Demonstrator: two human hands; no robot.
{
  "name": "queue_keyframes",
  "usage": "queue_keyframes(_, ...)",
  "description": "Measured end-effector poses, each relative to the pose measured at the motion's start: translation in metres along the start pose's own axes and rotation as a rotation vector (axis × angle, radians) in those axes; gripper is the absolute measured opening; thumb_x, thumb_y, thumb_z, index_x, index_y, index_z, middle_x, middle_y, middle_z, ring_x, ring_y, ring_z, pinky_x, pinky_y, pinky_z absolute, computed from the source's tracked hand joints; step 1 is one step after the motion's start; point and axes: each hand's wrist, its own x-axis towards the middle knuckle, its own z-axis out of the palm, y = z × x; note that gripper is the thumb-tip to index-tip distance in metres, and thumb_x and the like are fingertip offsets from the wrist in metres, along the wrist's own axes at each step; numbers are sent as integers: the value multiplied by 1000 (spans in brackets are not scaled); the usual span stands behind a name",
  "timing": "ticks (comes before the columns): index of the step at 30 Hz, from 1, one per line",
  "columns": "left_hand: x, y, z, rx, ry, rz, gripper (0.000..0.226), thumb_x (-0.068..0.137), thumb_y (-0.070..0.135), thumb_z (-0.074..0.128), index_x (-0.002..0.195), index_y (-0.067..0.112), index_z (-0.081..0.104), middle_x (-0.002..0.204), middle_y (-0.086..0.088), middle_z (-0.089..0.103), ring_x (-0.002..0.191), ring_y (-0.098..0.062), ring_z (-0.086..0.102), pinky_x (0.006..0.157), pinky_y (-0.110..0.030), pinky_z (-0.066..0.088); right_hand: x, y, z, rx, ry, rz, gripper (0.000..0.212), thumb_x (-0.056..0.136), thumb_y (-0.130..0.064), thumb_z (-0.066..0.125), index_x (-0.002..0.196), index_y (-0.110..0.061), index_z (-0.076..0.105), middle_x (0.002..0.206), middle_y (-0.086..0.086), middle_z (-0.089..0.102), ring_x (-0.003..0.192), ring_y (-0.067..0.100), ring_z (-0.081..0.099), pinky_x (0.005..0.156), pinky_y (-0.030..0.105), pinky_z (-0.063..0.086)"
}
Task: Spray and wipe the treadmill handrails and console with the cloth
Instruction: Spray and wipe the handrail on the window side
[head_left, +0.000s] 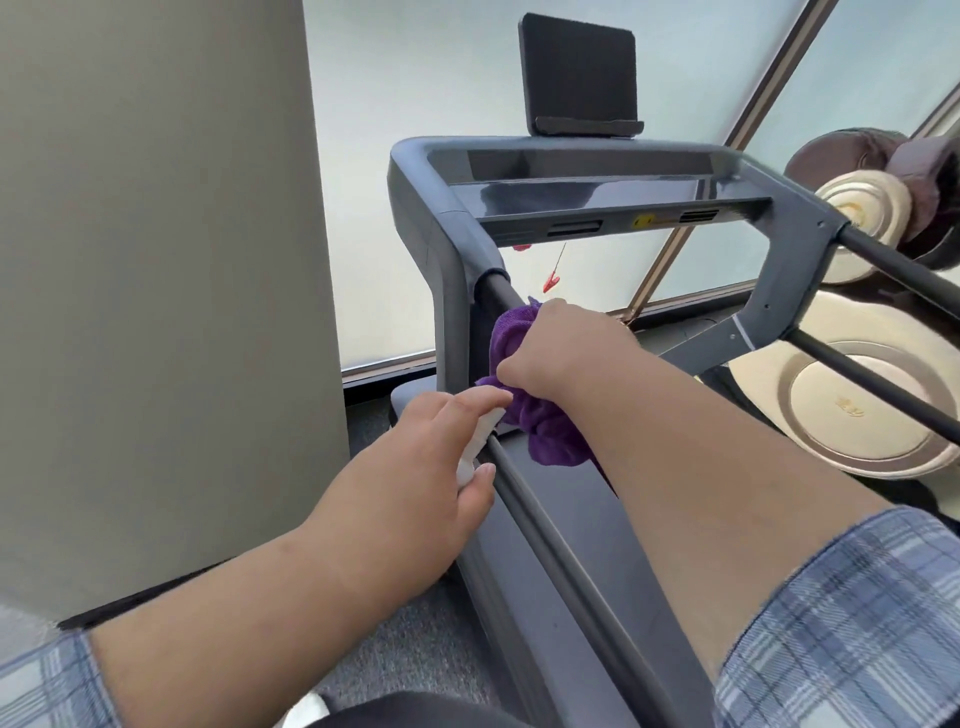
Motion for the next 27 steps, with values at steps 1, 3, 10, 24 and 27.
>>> queue_keyframes(1, -7, 7, 4, 4, 5, -2, 56, 94, 37, 52, 133, 59, 20, 127, 29, 33, 100, -4, 53, 82, -29, 49, -10, 8, 2, 14, 3, -6, 53, 71, -49, 65, 110, -17, 47, 83, 0, 53, 84, 29, 59, 66, 34, 43)
queue_keyframes(3, -21, 23, 13, -2, 19, -6, 56, 93, 37, 53, 133, 59, 21, 127, 30, 33, 100, -3, 53, 82, -29, 49, -30, 23, 5, 32, -4, -22, 52, 68, -48, 64, 107, -17, 49, 82, 0, 55, 82, 29, 60, 67, 34, 46)
queue_keyframes(10, -74, 79, 49, 48, 23, -20, 56, 95, 39, 50, 133, 61, 16, 128, 28, 32, 91, -3, 55, 78, -27, 50, -104, 82, 15, 44, -46, -69, 46, 70, -51, 62, 96, -17, 47, 78, 0, 57, 70, 20, 57, 62, 32, 47)
queue_keyframes(24, -136, 136, 101, 76, 13, 24, 54, 92, 40, 54, 132, 58, 22, 129, 27, 36, 93, -3, 56, 78, -25, 49, -220, 164, 35, 131, 10, -107, 45, 72, -51, 59, 102, -21, 44, 81, -2, 55, 77, 23, 59, 64, 34, 48)
queue_keyframes(27, -144, 133, 103, 69, 17, 18, 55, 92, 40, 55, 131, 59, 21, 127, 30, 35, 94, -2, 55, 79, -26, 49, -237, 180, 42, 191, -6, -102, 49, 70, -55, 57, 105, -23, 44, 84, -2, 60, 74, 21, 61, 68, 36, 54)
